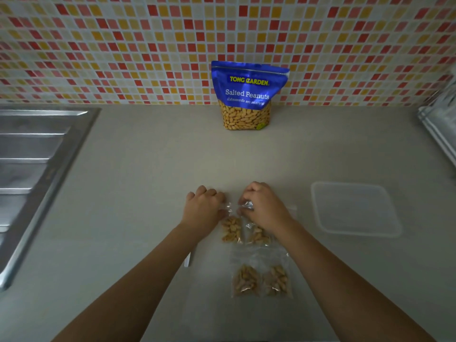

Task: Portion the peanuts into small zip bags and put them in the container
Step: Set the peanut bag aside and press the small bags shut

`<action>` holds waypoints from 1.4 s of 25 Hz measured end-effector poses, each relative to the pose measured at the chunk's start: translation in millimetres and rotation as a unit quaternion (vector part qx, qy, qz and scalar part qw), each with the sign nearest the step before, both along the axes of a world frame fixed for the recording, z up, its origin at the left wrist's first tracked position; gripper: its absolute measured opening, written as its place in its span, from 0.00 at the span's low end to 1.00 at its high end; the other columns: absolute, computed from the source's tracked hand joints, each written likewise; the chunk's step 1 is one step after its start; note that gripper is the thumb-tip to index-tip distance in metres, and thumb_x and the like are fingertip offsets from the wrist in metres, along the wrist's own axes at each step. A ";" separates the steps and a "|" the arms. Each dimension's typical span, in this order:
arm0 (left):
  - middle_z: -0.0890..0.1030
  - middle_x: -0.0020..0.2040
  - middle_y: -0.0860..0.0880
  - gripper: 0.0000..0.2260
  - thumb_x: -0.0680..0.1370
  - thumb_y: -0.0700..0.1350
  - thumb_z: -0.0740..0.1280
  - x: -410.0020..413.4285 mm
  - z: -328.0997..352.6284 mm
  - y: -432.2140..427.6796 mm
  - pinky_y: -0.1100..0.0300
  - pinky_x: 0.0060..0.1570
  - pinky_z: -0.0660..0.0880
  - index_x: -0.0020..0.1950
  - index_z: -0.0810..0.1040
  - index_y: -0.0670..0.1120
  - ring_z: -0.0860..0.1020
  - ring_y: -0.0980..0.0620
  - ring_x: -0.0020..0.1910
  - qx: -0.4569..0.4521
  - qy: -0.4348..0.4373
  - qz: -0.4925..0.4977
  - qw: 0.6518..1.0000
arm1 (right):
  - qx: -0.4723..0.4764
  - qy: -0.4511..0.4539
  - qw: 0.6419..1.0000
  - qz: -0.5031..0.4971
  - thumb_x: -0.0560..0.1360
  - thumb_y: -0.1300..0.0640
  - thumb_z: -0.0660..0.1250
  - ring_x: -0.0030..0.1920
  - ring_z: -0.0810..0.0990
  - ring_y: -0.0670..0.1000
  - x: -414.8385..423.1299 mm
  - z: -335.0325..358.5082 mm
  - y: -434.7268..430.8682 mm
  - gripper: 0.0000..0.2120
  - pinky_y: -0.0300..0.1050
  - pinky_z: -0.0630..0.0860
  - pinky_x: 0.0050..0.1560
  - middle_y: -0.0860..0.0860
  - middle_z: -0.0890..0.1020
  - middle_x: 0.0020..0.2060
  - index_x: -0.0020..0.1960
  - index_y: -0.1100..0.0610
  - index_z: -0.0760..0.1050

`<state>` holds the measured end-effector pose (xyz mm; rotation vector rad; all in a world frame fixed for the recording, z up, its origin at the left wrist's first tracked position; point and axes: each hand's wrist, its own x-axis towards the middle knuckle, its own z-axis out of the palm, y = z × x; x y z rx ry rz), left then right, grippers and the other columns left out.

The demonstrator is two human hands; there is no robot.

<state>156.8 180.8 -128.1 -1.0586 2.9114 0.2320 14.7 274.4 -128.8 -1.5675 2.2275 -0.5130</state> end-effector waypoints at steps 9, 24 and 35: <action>0.80 0.35 0.51 0.07 0.71 0.42 0.72 17.9 33.2 1.7 0.69 0.36 0.72 0.37 0.76 0.49 0.77 0.59 0.33 0.318 0.218 0.077 0.919 | -0.116 -0.053 0.992 0.002 0.71 0.59 0.69 0.55 0.76 0.49 12.4 25.4 18.0 0.02 0.45 0.66 0.64 0.46 0.81 0.40 0.43 0.53 0.77; 0.84 0.43 0.54 0.08 0.72 0.48 0.71 24.6 160.0 1.1 0.73 0.42 0.71 0.49 0.84 0.47 0.79 0.62 0.41 0.179 0.294 -0.150 0.927 | -0.241 -0.326 0.906 -0.122 0.69 0.58 0.74 0.36 0.83 0.42 35.1 144.8 44.5 0.06 0.31 0.76 0.41 0.45 0.85 0.35 0.37 0.48 0.81; 0.80 0.40 0.61 0.10 0.71 0.54 0.70 28.2 154.3 -19.0 0.70 0.47 0.71 0.46 0.84 0.50 0.75 0.63 0.45 0.157 0.294 -0.191 0.923 | -0.292 -0.242 0.916 -0.134 0.71 0.59 0.71 0.35 0.79 0.40 58.3 144.5 49.3 0.05 0.32 0.74 0.35 0.44 0.81 0.31 0.38 0.52 0.80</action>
